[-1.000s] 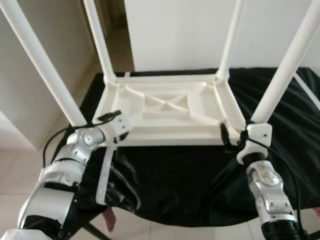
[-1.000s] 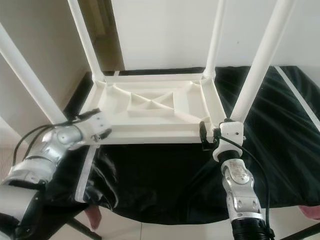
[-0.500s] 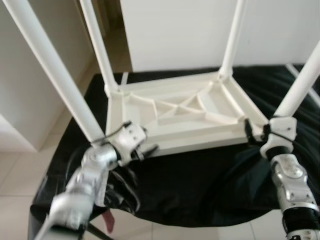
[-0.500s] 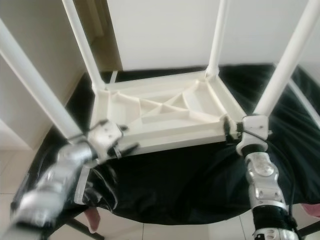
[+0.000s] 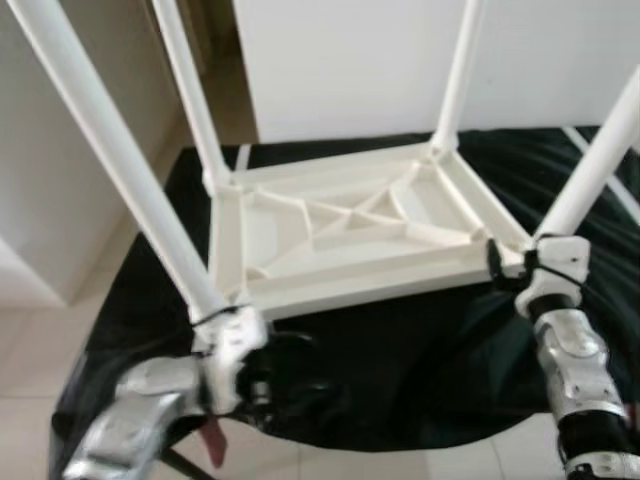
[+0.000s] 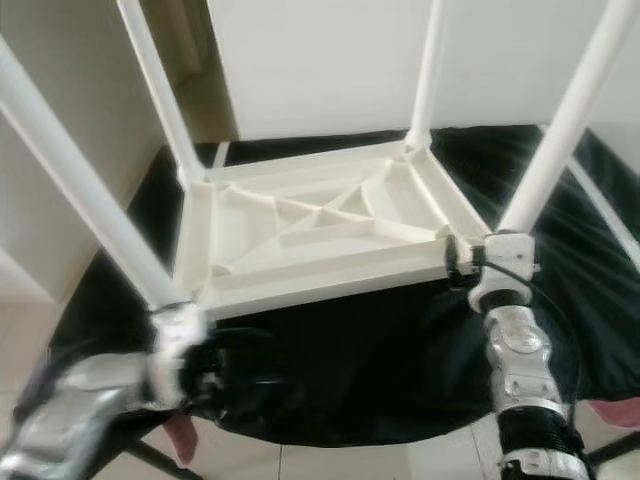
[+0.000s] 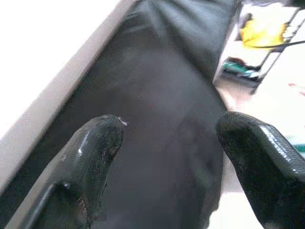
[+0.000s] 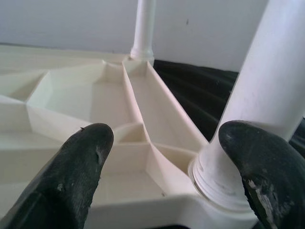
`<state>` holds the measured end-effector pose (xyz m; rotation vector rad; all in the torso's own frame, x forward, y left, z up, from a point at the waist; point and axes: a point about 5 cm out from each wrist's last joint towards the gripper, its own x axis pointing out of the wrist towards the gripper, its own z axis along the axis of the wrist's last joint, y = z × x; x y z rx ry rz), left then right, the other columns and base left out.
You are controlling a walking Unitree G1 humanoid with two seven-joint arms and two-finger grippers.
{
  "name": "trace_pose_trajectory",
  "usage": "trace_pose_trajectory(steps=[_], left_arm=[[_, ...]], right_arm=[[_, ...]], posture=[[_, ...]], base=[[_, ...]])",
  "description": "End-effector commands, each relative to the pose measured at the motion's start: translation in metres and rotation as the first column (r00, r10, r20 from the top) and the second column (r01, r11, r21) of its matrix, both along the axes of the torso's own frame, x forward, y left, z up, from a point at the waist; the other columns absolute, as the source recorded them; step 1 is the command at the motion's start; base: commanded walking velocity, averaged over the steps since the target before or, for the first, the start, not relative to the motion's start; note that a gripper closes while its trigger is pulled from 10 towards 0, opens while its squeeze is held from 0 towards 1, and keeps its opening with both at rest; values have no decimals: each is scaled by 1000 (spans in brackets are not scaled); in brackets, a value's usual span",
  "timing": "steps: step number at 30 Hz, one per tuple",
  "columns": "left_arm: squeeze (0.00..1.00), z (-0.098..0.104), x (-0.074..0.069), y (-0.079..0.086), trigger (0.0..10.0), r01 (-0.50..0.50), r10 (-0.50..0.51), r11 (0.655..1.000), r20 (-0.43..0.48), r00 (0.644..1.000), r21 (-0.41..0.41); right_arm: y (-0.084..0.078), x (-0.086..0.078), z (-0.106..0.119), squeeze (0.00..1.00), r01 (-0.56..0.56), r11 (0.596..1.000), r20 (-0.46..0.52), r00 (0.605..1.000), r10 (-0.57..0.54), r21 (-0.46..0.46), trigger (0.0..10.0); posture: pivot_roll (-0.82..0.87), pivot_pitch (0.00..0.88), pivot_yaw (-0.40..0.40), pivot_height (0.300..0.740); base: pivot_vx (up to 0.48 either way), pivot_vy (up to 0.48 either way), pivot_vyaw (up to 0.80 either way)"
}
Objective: Building children table
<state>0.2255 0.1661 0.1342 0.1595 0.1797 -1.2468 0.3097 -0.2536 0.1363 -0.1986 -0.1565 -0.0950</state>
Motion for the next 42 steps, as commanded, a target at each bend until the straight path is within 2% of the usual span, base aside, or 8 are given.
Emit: trace_pose_trajectory(steps=[1,18,20,24,28,32,38,42], left_arm=[[0,3,-2,20,10000,-103,103,994,-7,995,25],[0,17,-23,143,10000,-457,485,854,-62,872,247],[0,23,-8,158,10000,-573,585,781,30,811,251],[0,25,-2,163,10000,-613,619,752,61,783,243],[0,41,54,172,10000,-813,785,576,215,580,89],[0,49,77,168,10000,-860,839,509,233,492,-16],[0,58,108,154,10000,-889,896,431,193,401,-153],[0,59,122,141,10000,-883,907,420,138,399,-209]], right_arm=[[3,2,-2,0,-20,1000,-6,1000,20,-3,10000],[3,1,-9,0,-19,1000,-13,1000,18,-4,10000],[7,0,-11,0,-33,999,-13,999,33,1,10000],[10,0,-12,0,-39,999,-13,999,39,4,10000],[36,-7,-22,0,-98,995,-21,995,99,35,10000],[45,-14,-28,0,-106,993,-26,994,107,56,10000],[55,-28,-37,0,-86,992,-45,995,90,91,10000],[56,-33,-44,0,-43,993,-72,996,51,108,10000]], posture=[[20,24,48,740],[35,31,53,740],[37,30,50,740],[37,31,48,740],[23,29,45,740],[9,28,48,740],[-10,23,54,740],[-26,22,59,740]], base=[[0,0,0],[0,0,0],[0,0,0],[0,0,0],[0,0,0],[0,0,0],[0,0,0],[0,0,0]])
